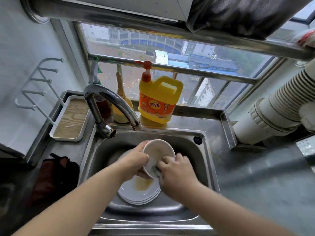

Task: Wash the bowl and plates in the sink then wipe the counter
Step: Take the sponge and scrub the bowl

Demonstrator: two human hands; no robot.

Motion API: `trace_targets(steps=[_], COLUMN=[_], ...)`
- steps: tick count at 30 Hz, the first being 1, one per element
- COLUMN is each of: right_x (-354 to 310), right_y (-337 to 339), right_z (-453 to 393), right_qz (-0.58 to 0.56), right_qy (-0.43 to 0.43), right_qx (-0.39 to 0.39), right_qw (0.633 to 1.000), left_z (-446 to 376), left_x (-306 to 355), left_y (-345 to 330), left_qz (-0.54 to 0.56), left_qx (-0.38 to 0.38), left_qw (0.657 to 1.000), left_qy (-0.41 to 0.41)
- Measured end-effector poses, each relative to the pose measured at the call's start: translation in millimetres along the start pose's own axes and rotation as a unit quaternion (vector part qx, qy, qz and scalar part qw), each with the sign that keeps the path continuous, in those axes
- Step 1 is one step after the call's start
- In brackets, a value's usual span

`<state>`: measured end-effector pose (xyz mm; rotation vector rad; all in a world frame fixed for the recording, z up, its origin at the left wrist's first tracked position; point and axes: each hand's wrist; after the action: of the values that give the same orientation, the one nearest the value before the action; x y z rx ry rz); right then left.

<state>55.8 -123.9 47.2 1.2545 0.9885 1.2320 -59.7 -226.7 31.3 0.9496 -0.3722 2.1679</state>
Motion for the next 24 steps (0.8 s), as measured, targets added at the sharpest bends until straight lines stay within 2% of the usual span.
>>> trace_targets(steps=[1, 3, 5, 6, 9, 10, 12, 14, 17, 19, 21, 24], right_x=[-14, -30, -28, -20, 14, 23, 29, 20, -7, -21, -19, 19], right_y=[3, -6, -10, -12, -23, -24, -17, -10, -11, -17, -29, -36], right_z=[3, 9, 15, 16, 14, 12, 5, 1, -2, 4, 16, 21], right_qz=[-0.070, -0.159, -0.172, -0.137, 0.036, 0.065, 0.088, 0.090, 0.004, -0.031, -0.040, 0.004], right_qy=[-0.084, -0.130, -0.082, -0.028, 0.131, 0.165, 0.180, 0.117, -0.023, -0.068, -0.021, 0.190], right_qx=[-0.048, -0.072, -0.056, -0.018, 0.092, 0.124, 0.168, 0.189, 0.175, 0.148, 0.139, 0.161], right_qw=[0.993, 0.976, 0.980, 0.990, 0.986, 0.976, 0.965, 0.971, 0.984, 0.986, 0.989, 0.968], left_z=[-2, -1, 1, 3, 10, 11, 11, 10, 11, 15, 16, 14], left_x=[-7, -14, -12, -10, 5, 11, 20, 16, -10, -20, -24, -27], left_y=[-8, -19, -16, -10, 11, 18, 26, 22, -11, -26, -22, 2], left_qz=[0.004, 0.001, -0.008, -0.015, -0.043, -0.057, -0.050, 0.038, 0.210, 0.223, 0.177, 0.076], left_qx=[0.019, 0.051, 0.064, 0.048, -0.059, -0.089, -0.118, -0.095, 0.013, 0.078, 0.095, 0.038], left_qw=[1.000, 0.998, 0.997, 0.998, 0.995, 0.992, 0.990, 0.994, 0.977, 0.970, 0.979, 0.996], left_qy=[0.007, 0.024, 0.039, 0.047, 0.070, 0.072, 0.060, 0.030, -0.042, -0.055, -0.041, -0.015])
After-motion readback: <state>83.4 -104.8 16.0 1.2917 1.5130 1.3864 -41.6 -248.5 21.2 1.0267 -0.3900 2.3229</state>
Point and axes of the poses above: each hand's wrist, its own z-axis away from the middle knuckle, its own y-axis out of the back of the hand, x = y × z, and after that the axes turned 6 degrees about x, right-handed
